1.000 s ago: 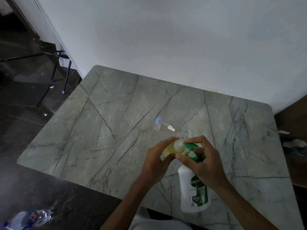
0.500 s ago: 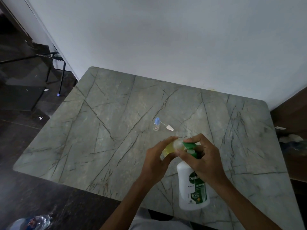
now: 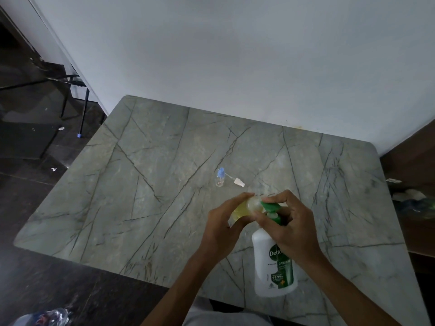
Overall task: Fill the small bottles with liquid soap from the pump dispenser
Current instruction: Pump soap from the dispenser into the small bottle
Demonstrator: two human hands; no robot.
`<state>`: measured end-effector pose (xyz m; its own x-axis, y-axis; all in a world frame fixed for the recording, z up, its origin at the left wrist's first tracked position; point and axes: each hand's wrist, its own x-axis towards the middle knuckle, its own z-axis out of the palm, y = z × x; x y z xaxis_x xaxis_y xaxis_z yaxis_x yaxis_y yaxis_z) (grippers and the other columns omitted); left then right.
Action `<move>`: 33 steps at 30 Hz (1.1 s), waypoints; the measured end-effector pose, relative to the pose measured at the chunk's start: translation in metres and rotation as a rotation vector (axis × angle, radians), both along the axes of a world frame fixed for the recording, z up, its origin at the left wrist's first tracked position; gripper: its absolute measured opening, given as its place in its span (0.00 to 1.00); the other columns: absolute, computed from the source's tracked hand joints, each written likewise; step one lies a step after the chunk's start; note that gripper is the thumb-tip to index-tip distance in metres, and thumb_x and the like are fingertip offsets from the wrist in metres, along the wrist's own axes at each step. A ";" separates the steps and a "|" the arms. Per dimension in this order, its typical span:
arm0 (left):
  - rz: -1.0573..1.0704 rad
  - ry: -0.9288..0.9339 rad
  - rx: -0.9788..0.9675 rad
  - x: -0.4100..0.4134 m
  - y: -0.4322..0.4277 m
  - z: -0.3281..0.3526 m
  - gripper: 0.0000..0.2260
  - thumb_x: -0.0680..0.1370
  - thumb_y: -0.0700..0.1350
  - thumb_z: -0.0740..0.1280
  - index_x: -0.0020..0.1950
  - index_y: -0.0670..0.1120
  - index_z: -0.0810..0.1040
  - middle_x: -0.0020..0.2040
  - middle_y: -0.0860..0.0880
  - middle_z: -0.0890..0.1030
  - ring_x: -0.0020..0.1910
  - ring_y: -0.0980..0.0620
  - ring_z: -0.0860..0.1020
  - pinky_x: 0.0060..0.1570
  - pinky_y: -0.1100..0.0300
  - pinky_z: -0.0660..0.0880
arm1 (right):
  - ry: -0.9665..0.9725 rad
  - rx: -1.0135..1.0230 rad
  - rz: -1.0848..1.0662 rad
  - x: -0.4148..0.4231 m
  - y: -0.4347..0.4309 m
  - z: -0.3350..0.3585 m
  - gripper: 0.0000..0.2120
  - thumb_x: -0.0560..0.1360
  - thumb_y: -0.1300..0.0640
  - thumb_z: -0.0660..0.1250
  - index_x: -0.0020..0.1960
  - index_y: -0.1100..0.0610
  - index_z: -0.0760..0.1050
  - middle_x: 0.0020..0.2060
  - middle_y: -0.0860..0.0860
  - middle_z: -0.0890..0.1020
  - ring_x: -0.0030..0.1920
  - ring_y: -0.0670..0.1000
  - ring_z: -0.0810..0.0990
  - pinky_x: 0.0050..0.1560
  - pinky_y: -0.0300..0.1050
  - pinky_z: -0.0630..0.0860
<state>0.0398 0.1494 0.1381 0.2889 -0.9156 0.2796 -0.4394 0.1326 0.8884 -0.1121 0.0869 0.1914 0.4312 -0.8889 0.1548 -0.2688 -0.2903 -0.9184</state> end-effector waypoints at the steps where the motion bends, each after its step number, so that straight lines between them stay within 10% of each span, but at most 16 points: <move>1: -0.003 0.001 -0.005 0.000 0.000 0.000 0.21 0.76 0.54 0.68 0.67 0.47 0.75 0.59 0.54 0.81 0.55 0.60 0.80 0.53 0.60 0.78 | -0.003 0.006 -0.006 0.000 -0.001 0.000 0.14 0.67 0.52 0.75 0.48 0.55 0.77 0.38 0.48 0.85 0.35 0.43 0.85 0.32 0.42 0.81; 33: 0.019 0.000 0.017 -0.008 -0.010 -0.006 0.20 0.76 0.50 0.69 0.67 0.45 0.75 0.57 0.52 0.82 0.54 0.59 0.81 0.52 0.59 0.79 | 0.000 -0.009 0.111 -0.008 -0.013 -0.007 0.20 0.67 0.46 0.75 0.55 0.47 0.72 0.40 0.45 0.84 0.35 0.40 0.84 0.32 0.31 0.77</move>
